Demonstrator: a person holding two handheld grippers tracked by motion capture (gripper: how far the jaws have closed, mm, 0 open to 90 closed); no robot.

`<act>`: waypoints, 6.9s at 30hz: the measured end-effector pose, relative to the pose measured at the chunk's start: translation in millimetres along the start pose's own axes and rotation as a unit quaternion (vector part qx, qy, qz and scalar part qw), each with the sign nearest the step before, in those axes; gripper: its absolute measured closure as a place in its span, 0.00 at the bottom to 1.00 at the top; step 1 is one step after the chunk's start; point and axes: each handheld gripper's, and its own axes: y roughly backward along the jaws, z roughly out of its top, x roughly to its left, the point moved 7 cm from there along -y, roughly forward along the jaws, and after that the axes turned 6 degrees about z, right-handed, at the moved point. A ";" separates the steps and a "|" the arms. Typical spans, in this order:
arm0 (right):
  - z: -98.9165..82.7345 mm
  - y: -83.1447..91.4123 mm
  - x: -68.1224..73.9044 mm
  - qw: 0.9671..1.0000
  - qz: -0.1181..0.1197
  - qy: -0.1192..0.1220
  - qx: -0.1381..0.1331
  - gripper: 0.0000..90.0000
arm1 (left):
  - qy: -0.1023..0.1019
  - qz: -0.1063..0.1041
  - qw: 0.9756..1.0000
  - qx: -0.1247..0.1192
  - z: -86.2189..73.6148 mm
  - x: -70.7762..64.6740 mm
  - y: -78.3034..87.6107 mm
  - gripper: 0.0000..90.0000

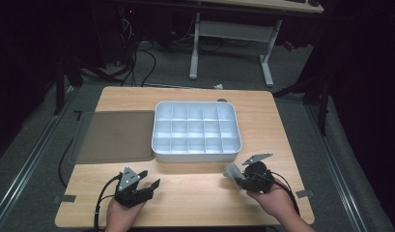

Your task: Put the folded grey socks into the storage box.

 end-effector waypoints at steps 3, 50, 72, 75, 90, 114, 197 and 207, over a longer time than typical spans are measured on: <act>0.7 2.5 -1.9 1.000 -0.002 0.001 -0.001 0.79 | -0.001 -0.002 1.000 0.001 -0.1 -1.2 -1.1 0.44; 109.0 28.6 -29.7 0.999 -0.020 -0.020 0.040 0.79 | 0.004 -0.009 1.000 -0.002 -0.1 -0.1 0.5 0.45; 117.5 -15.7 -48.1 0.991 -0.060 -0.044 0.116 0.79 | 0.005 -0.010 1.000 -0.001 -1.2 1.0 0.5 0.45; 116.9 -20.1 -47.6 0.990 -0.059 -0.042 0.125 0.80 | 0.005 -0.009 1.000 -0.001 -1.2 1.3 0.6 0.45; 109.0 -47.5 -50.5 0.982 -0.060 -0.015 0.180 0.80 | 0.005 -0.009 1.000 0.002 -1.5 2.1 0.2 0.45; 116.9 -37.1 -50.1 0.985 -0.045 -0.011 0.167 0.65 | 0.007 -0.007 1.000 0.002 -1.9 2.3 0.1 0.45; 119.5 -0.1 -53.7 0.997 -0.024 -0.049 0.046 0.65 | 0.006 -0.017 1.000 0.007 -1.4 1.0 5.3 0.45; 111.7 10.0 -43.8 0.999 -0.016 -0.035 0.009 0.64 | 0.004 -0.016 1.000 0.010 -2.6 -0.1 5.8 0.44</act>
